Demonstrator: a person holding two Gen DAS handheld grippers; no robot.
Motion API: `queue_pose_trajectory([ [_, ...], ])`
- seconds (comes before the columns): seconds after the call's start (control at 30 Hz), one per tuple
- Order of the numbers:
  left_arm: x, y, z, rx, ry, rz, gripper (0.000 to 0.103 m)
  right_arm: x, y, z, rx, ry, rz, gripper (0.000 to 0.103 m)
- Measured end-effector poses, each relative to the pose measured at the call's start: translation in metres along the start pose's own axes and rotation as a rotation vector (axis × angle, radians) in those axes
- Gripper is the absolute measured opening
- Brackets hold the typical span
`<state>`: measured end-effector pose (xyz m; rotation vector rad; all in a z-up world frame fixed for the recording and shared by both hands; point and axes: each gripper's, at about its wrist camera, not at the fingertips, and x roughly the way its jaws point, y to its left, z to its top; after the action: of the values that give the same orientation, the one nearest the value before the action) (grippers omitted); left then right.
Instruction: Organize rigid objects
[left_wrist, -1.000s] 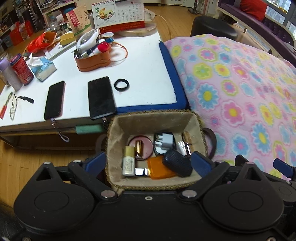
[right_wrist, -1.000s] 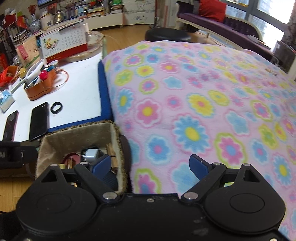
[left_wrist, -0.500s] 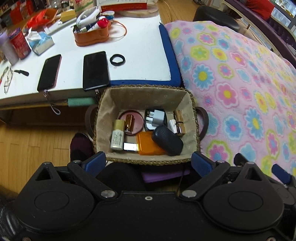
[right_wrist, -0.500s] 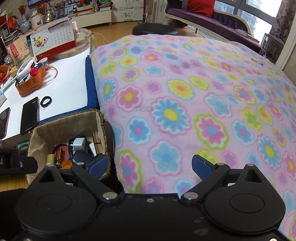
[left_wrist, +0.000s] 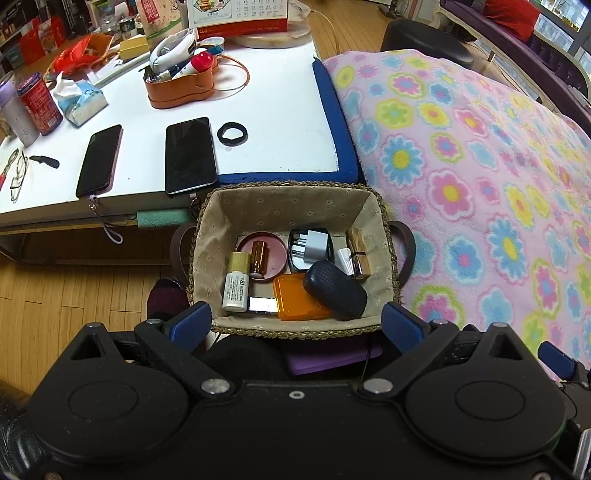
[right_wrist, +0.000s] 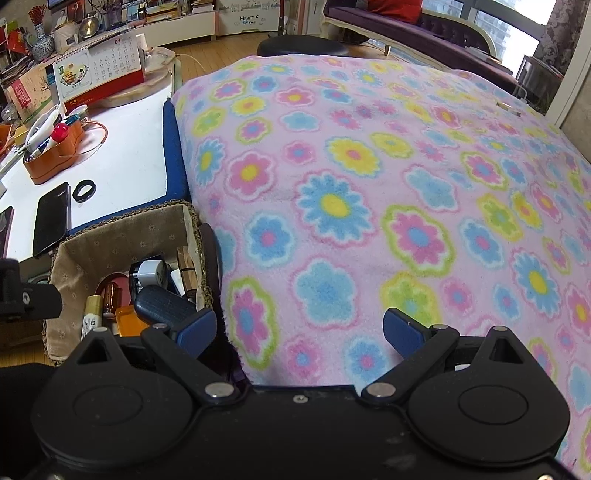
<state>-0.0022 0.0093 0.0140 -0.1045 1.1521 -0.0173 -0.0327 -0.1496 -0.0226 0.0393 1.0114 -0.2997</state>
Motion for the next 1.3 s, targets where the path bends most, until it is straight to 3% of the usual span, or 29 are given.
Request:
queue_pose_trajectory([
  [1.3, 0.0027, -0.0035, -0.0017, 0.020, 0.011, 0.007, 0.095, 0.0033, 0.0039, -0.0009, -0.001, 0.004, 0.020, 0.097],
])
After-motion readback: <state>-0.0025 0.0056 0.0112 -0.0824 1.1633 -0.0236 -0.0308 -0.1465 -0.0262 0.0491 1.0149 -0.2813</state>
